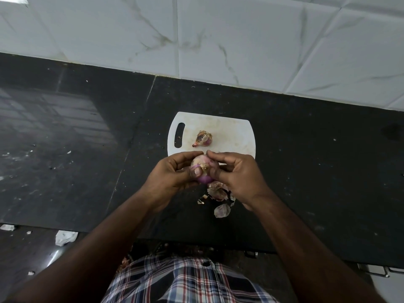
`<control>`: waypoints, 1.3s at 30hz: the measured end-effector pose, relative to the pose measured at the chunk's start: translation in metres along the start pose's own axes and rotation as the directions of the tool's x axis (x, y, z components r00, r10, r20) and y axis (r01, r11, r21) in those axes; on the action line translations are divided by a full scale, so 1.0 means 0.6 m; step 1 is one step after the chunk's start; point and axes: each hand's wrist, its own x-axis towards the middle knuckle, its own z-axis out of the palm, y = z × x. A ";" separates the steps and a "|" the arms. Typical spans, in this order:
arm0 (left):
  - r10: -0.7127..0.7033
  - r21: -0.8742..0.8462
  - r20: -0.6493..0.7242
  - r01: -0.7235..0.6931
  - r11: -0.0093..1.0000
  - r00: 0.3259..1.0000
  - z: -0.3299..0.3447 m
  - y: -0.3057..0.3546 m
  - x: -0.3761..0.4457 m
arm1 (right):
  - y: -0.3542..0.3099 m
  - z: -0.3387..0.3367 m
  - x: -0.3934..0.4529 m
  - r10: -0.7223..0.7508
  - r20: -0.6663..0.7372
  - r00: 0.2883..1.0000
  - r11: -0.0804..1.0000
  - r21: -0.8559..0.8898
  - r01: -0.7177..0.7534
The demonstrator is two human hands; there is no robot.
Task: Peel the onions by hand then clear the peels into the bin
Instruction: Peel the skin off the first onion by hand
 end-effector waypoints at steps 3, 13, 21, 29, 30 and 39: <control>0.020 0.018 0.019 -0.021 1.000 1.000 0.001 -0.003 0.000 | -0.001 0.005 -0.006 0.102 -0.047 0.994 0.981 0.170 -0.093; -0.023 -0.022 0.008 0.024 0.999 1.000 0.011 -0.012 -0.002 | 0.000 -0.006 -0.006 -0.007 -0.032 0.999 0.988 -0.153 0.002; -0.039 -0.015 0.102 0.040 0.999 0.994 0.013 -0.004 -0.009 | -0.008 -0.010 -0.002 -0.033 -0.068 0.997 0.973 -0.229 0.017; -0.068 -0.014 0.132 0.070 0.997 0.989 0.014 -0.005 -0.010 | 0.000 -0.011 0.005 -0.087 -0.115 0.989 0.942 -0.331 0.044; -0.073 -0.021 0.131 0.077 0.997 0.989 0.014 -0.005 -0.009 | -0.001 -0.014 0.004 -0.075 -0.098 0.992 0.950 -0.310 0.041; -0.057 0.003 0.115 0.057 0.998 0.992 0.023 0.000 -0.011 | -0.003 -0.013 0.008 -0.098 -0.108 0.989 0.926 -0.374 0.051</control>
